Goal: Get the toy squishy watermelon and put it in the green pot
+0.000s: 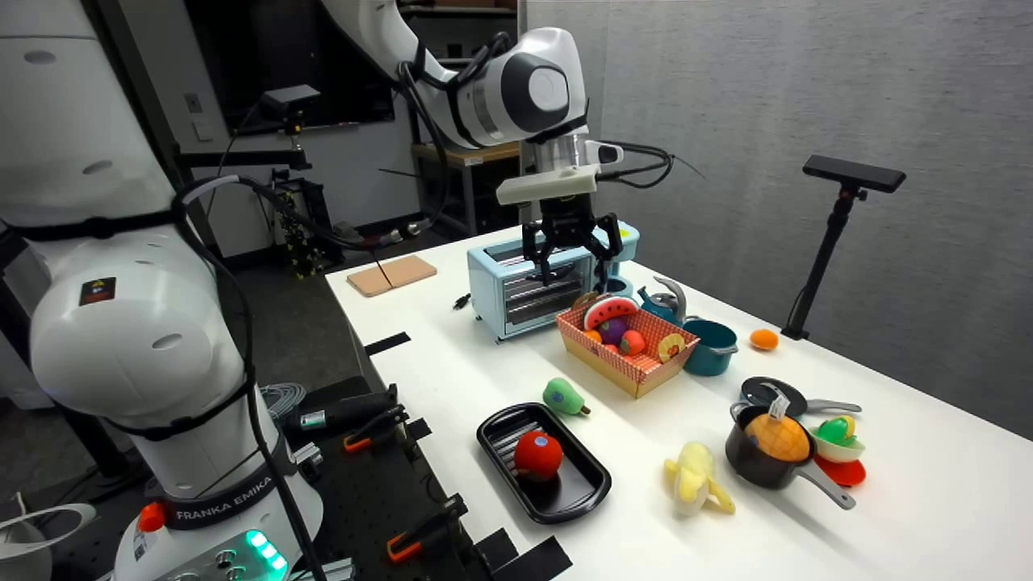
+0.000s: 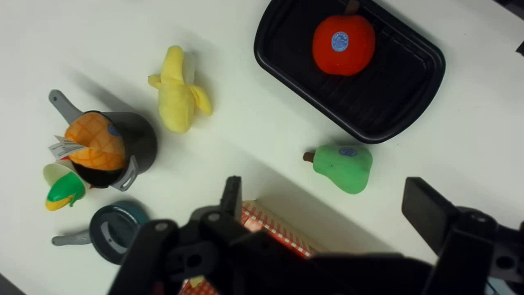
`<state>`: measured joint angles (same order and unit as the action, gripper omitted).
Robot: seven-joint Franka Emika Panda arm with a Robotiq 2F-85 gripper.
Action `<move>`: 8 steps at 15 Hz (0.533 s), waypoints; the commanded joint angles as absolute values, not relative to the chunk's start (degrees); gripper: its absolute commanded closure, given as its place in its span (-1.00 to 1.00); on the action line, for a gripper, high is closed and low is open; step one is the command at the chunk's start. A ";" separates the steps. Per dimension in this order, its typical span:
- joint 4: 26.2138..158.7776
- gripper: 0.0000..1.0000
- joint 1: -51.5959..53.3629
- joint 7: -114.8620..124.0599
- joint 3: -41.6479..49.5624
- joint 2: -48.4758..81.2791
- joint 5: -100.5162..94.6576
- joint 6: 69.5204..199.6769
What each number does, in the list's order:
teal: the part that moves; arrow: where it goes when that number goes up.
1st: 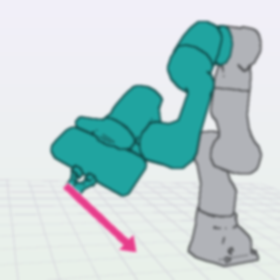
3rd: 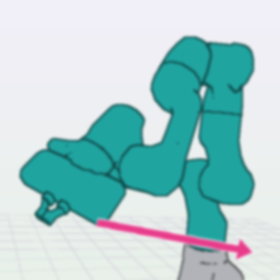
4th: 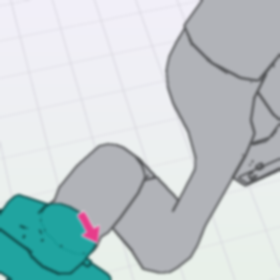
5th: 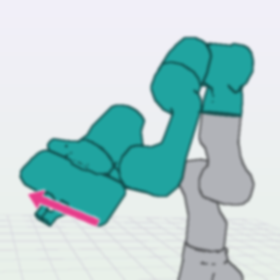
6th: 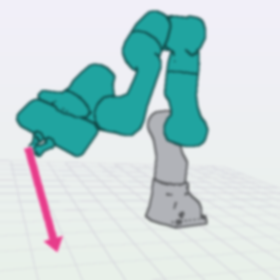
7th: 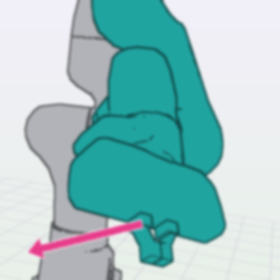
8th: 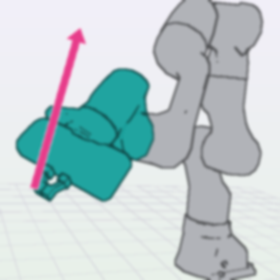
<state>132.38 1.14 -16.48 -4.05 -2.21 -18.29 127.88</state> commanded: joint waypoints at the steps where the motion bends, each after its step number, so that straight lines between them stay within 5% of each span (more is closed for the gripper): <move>1: 125.21 -1.00 2.52 -26.35 -4.10 5.80 -13.02 122.05; 8: 114.29 -1.00 2.19 -33.93 -5.85 15.66 -12.01 113.07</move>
<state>120.46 2.19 -30.49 -5.41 11.45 -13.28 117.43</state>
